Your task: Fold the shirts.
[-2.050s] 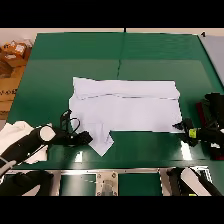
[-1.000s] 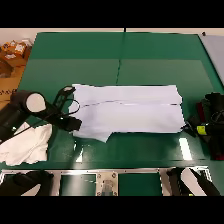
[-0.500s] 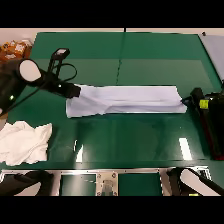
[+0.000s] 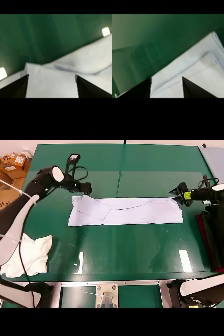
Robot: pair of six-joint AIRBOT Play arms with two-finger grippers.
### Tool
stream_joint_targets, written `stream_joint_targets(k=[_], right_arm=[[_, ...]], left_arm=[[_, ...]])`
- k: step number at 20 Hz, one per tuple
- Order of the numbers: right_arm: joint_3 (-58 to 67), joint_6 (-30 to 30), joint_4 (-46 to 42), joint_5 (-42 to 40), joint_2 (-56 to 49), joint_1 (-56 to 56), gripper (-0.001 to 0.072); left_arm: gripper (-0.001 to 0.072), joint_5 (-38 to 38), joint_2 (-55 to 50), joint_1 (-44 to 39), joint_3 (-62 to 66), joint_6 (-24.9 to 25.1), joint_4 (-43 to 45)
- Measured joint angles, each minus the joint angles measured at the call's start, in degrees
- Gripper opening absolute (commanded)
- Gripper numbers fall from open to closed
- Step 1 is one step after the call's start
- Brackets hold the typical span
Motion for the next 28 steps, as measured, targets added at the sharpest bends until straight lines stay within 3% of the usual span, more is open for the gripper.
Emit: stream_joint_targets(k=[4, 6, 11, 15, 16, 17, 18, 19, 20, 25, 28], right_arm=[[9.2, -5.2, -5.7, 8.6, -4.2, -4.6, 0.0452], [11.0, -8.1, -8.4, 13.6, -5.6, -7.3, 0.0543], [12.5, -14.5, -10.6, 23.8, -10.4, -11.2, 0.0543], [12.0, -19.1, -5.2, 28.1, -14.3, -10.8, 0.0542], [11.9, -19.9, -4.2, 28.5, -15.0, -10.4, 0.049], [11.8, -20.7, -3.5, 28.5, -15.6, -9.9, 0.0275], [11.8, -21.1, -3.3, 28.3, -16.2, -9.2, 0.0014], [11.7, -21.3, -2.2, 28.5, -16.7, -8.8, 0.0014], [12.1, -21.8, -2.6, 28.3, -16.7, -8.2, 0.0014], [13.9, -22.3, -0.3, 28.9, -14.5, -7.4, 0.0013], [14.4, -22.0, 1.3, 32.3, -9.1, -7.0, 0.0013]], left_arm=[[0.0639, -4.2, -2.0, 2.9, 7.0, -1.7, 2.6], [0.0638, -8.4, -2.2, 3.9, 9.4, -2.1, 3.0], [0.0639, -16.0, -2.6, 4.7, 11.5, -2.4, 2.4], [0.0638, -17.7, -2.7, 4.8, 11.9, -2.5, 0.0], [0.0637, -17.8, -2.6, 4.8, 12.0, -2.5, -1.0], [0.062, -18.1, -2.7, 4.8, 12.0, -2.5, -1.9], [0.037, -18.3, -2.7, 4.9, 12.0, -2.5, -3.0], [0.0142, -18.3, -2.7, 4.9, 12.0, -2.5, -4.3], [0.0041, -18.4, -2.7, 4.9, 12.0, -2.1, -5.6], [0.0028, -17.9, -2.9, 3.8, 12.0, 0.2, -12.1], [0.0029, -16.2, -5.5, -1.2, 11.9, 0.7, -14.3]])
